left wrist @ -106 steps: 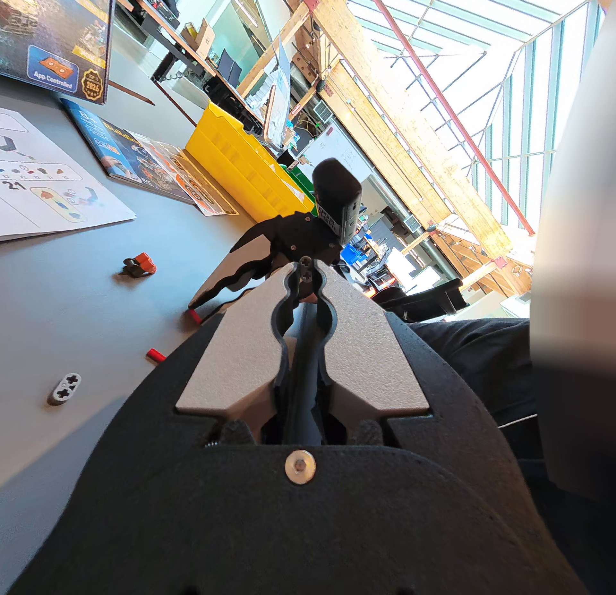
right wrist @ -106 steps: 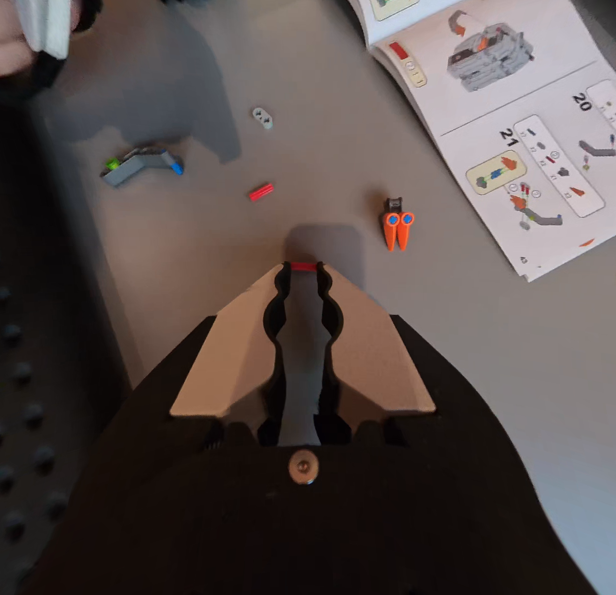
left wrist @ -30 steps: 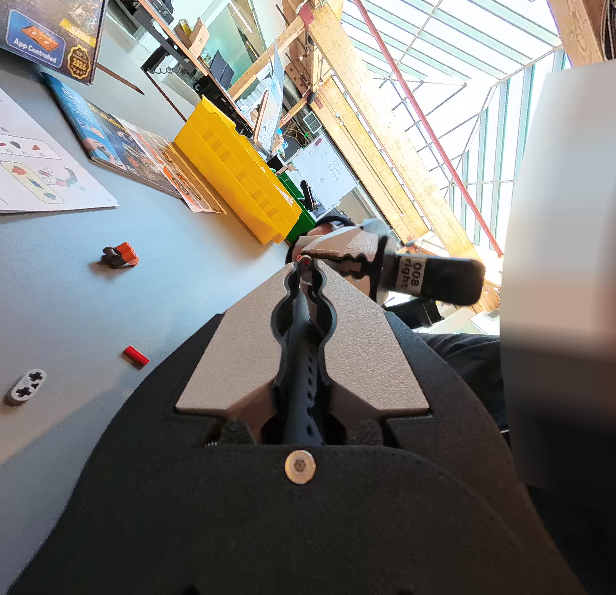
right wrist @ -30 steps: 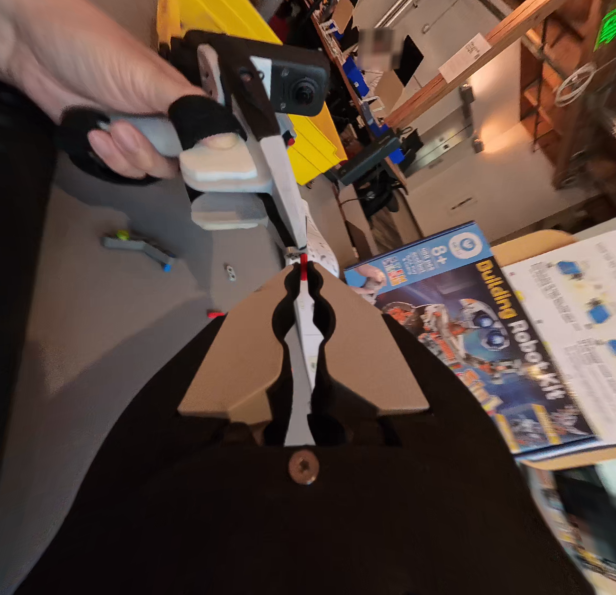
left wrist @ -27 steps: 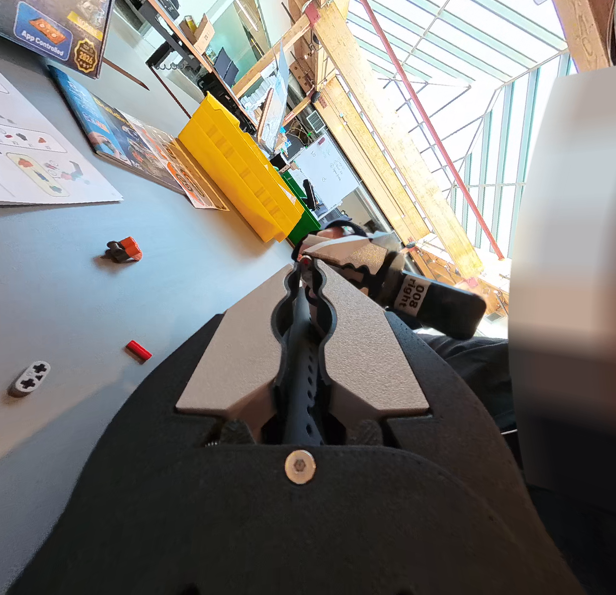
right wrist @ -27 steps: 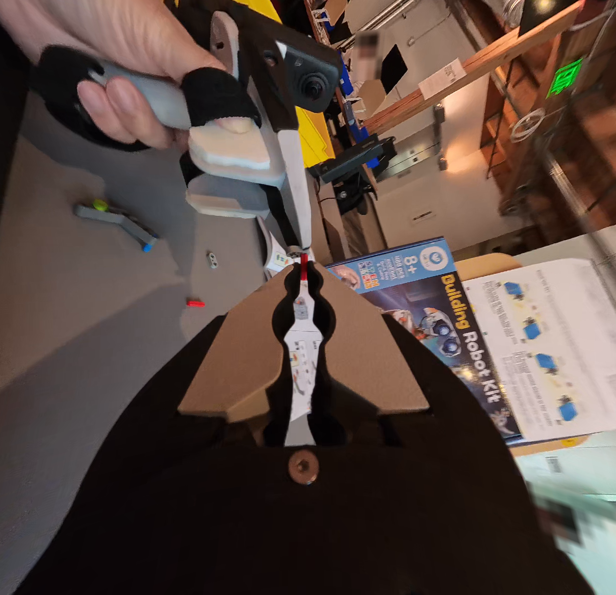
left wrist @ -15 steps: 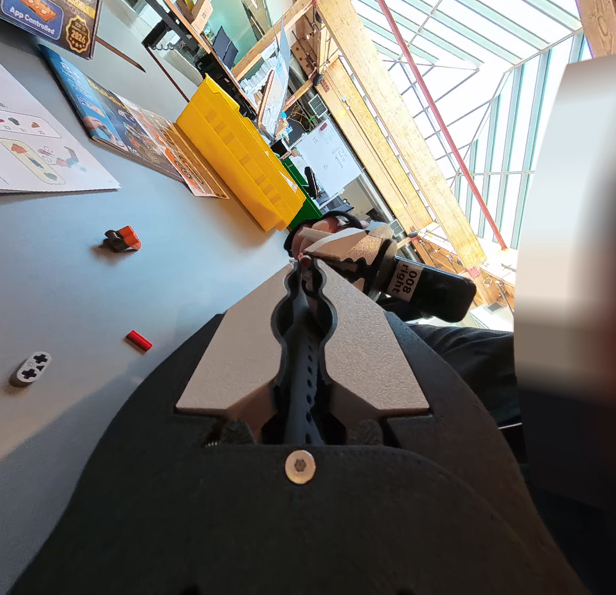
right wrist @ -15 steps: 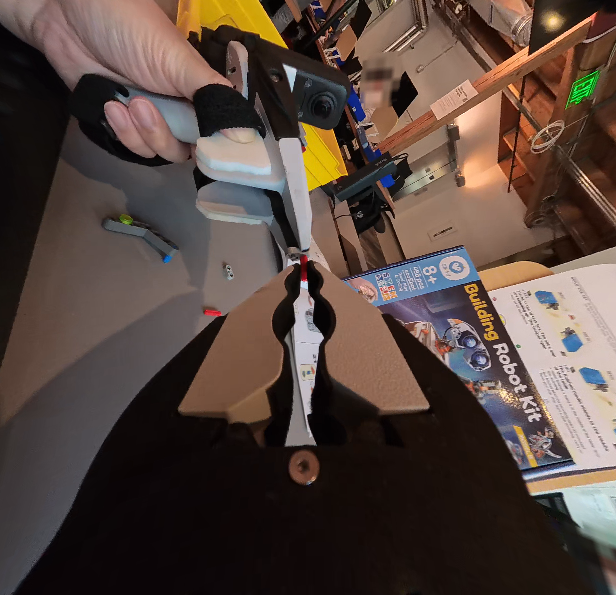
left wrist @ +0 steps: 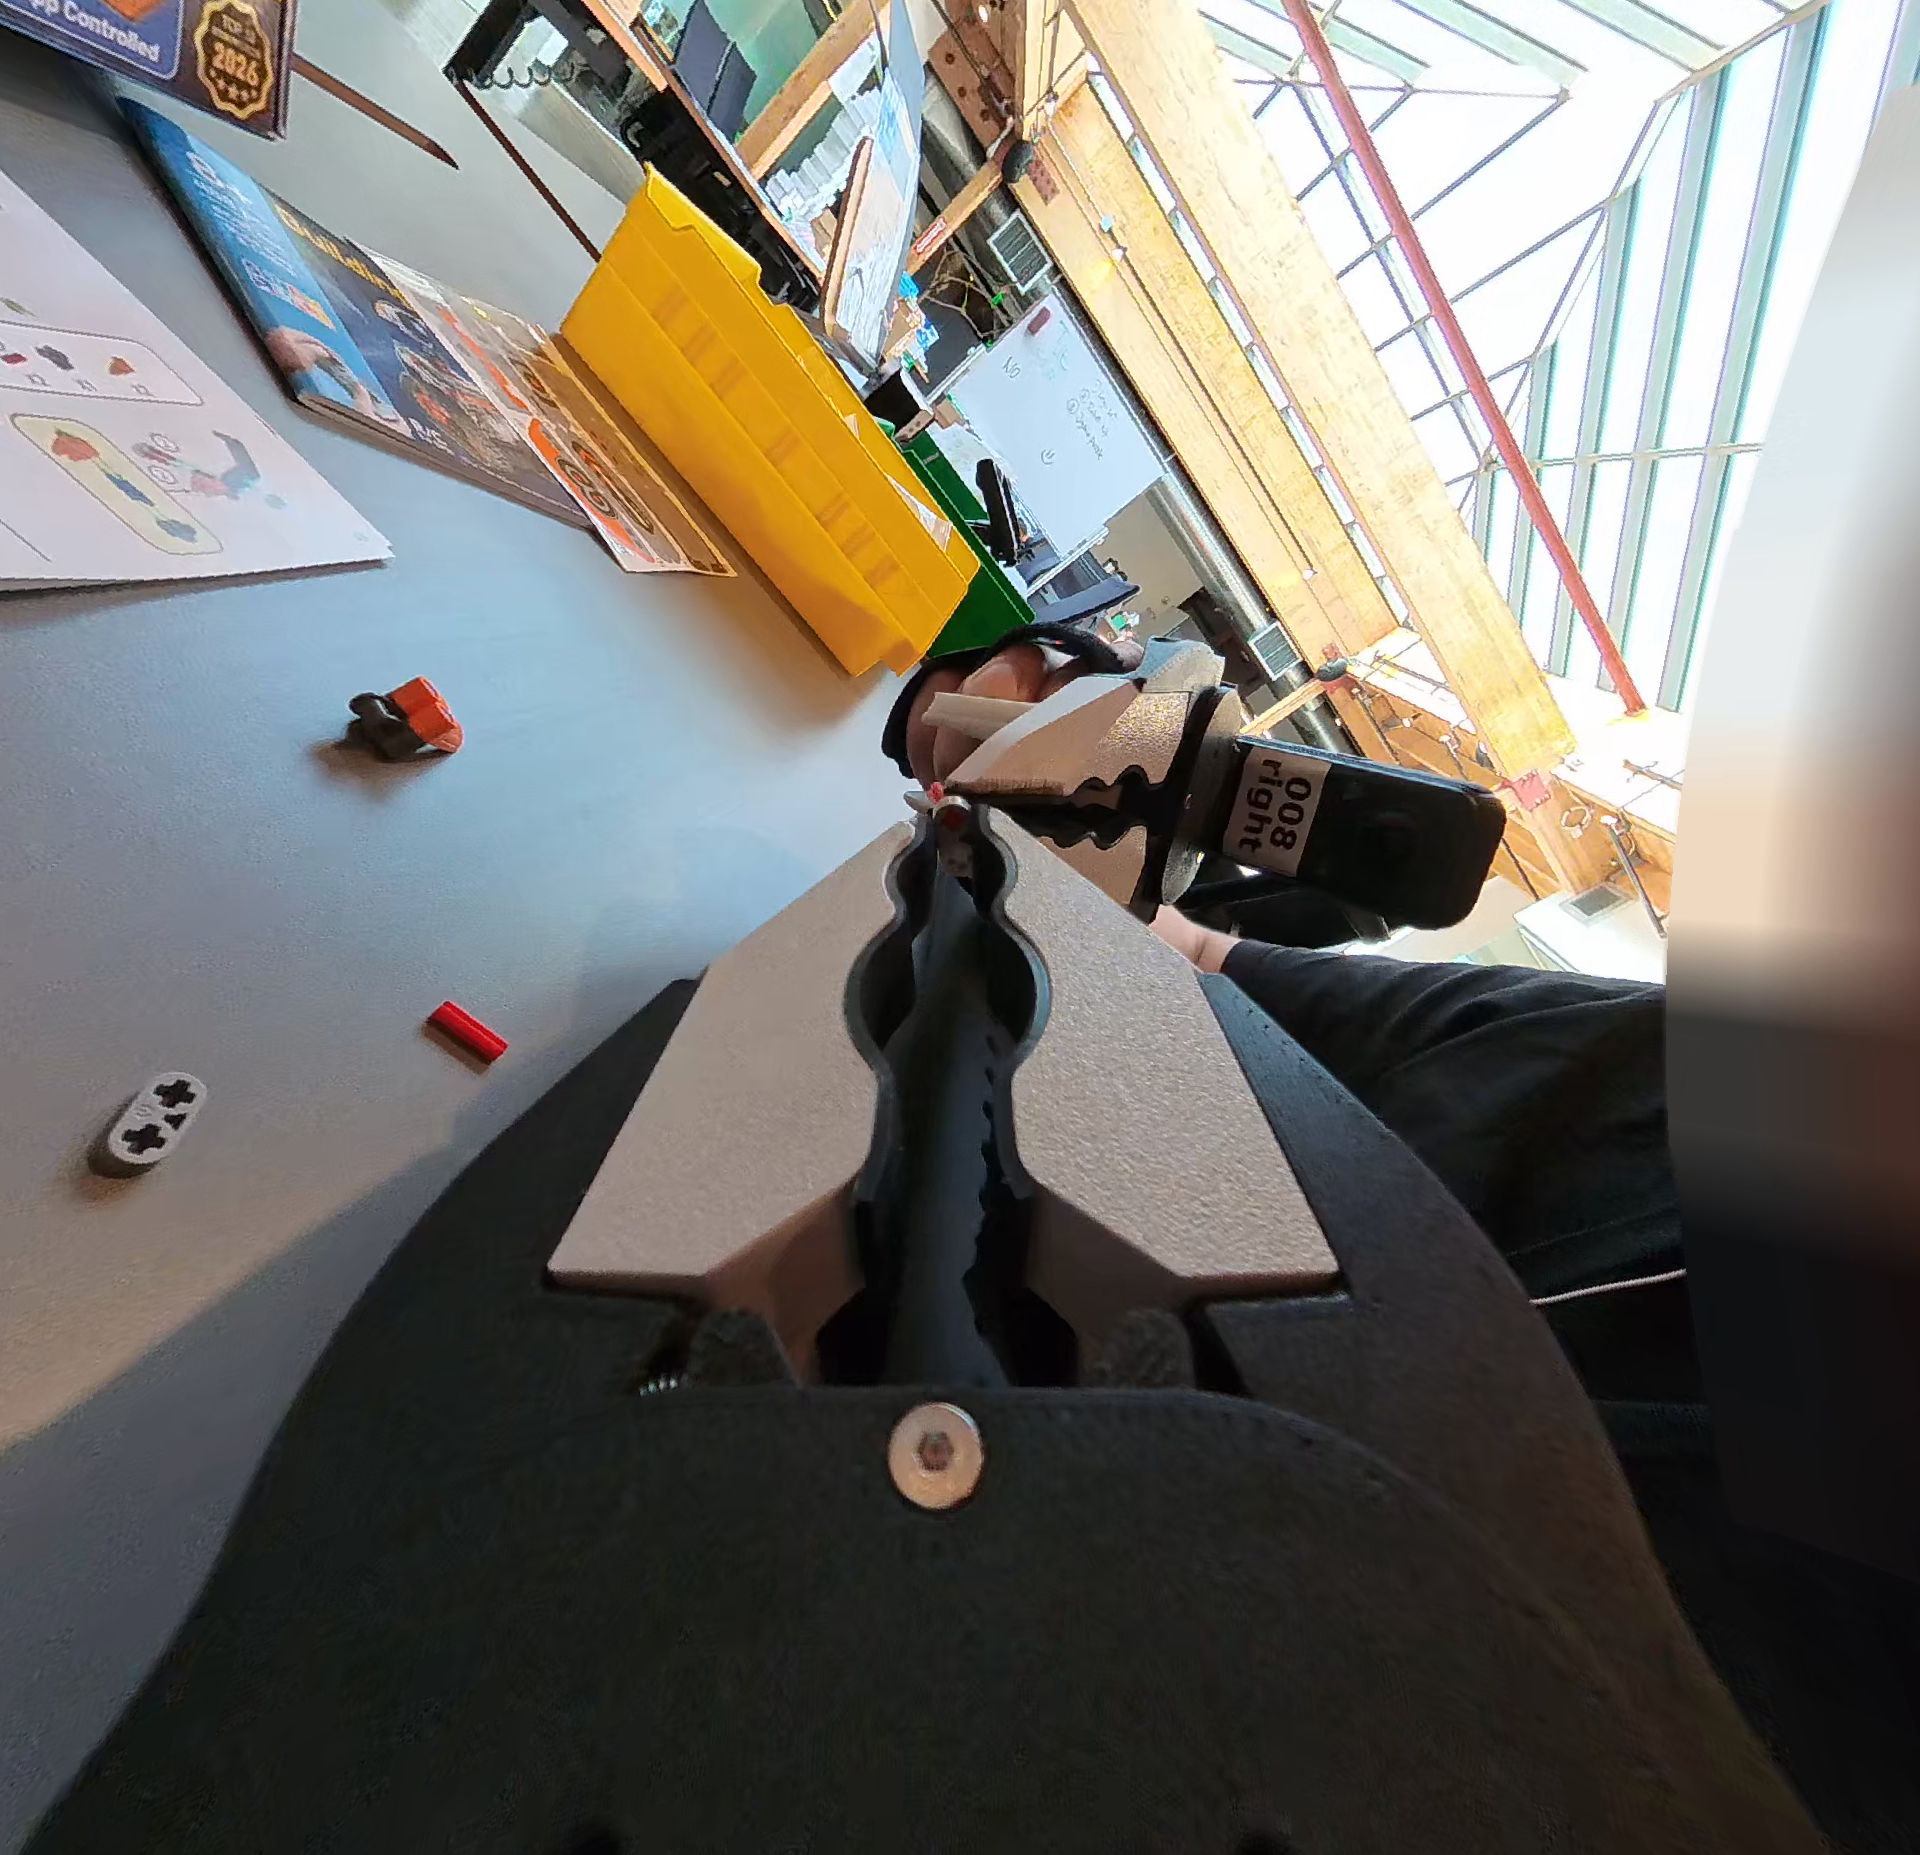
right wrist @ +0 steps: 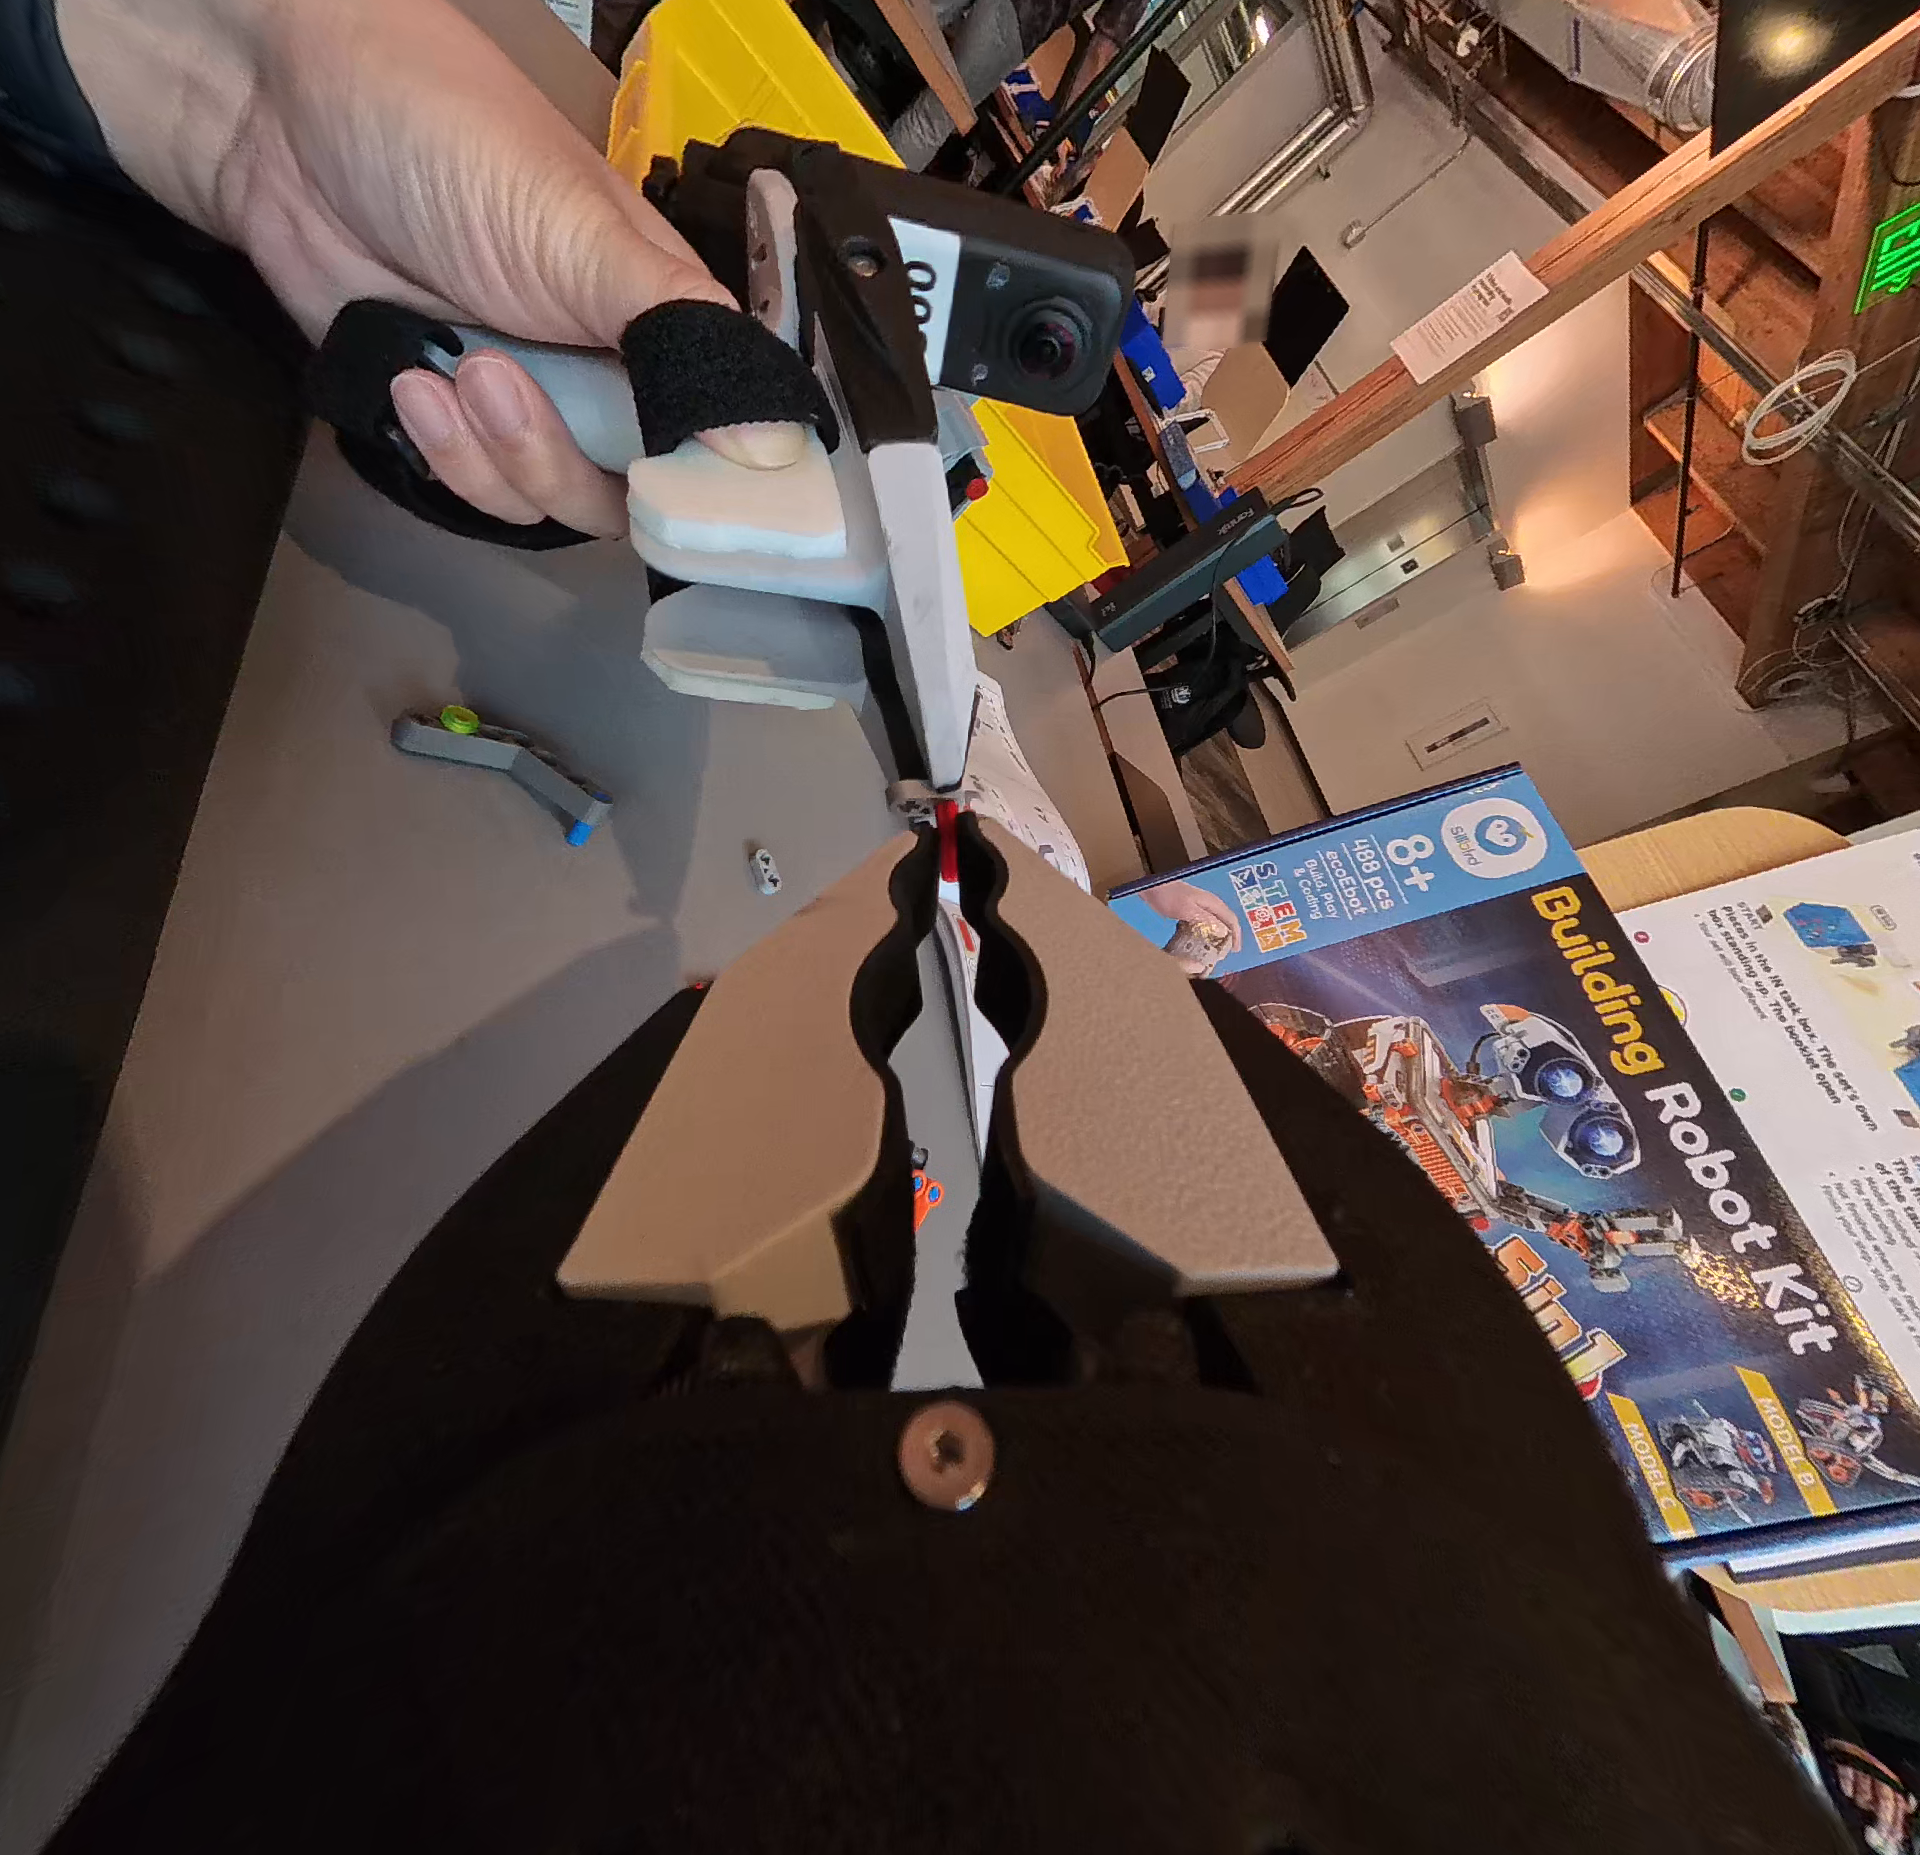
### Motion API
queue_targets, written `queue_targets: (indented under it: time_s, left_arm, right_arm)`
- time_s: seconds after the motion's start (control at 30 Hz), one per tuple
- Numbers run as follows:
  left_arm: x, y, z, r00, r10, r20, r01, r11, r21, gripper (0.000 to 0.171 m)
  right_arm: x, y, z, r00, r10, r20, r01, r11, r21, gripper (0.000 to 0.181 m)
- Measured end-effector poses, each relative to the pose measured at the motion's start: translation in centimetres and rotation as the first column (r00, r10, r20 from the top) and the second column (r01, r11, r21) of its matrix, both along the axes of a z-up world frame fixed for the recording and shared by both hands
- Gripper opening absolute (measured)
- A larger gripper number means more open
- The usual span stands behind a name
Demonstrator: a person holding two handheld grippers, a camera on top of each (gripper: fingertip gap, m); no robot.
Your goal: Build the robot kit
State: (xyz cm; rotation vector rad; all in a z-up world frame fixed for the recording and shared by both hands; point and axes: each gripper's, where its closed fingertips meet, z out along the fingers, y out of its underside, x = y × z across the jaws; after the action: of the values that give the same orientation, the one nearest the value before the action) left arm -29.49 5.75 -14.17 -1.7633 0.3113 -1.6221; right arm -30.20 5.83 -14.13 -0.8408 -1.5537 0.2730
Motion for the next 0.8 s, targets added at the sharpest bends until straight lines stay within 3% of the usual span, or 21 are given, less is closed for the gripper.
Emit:
queue_targets:
  time_s: [0.8]
  left_arm:
    - [0.31,-0.35,-0.41,0.999,-0.023,-0.033,0.023,1.0,0.001,0.005]
  right_arm:
    - [0.11,-0.33,-0.31,1.0,0.017,0.015,-0.017,1.0,0.008,0.002]
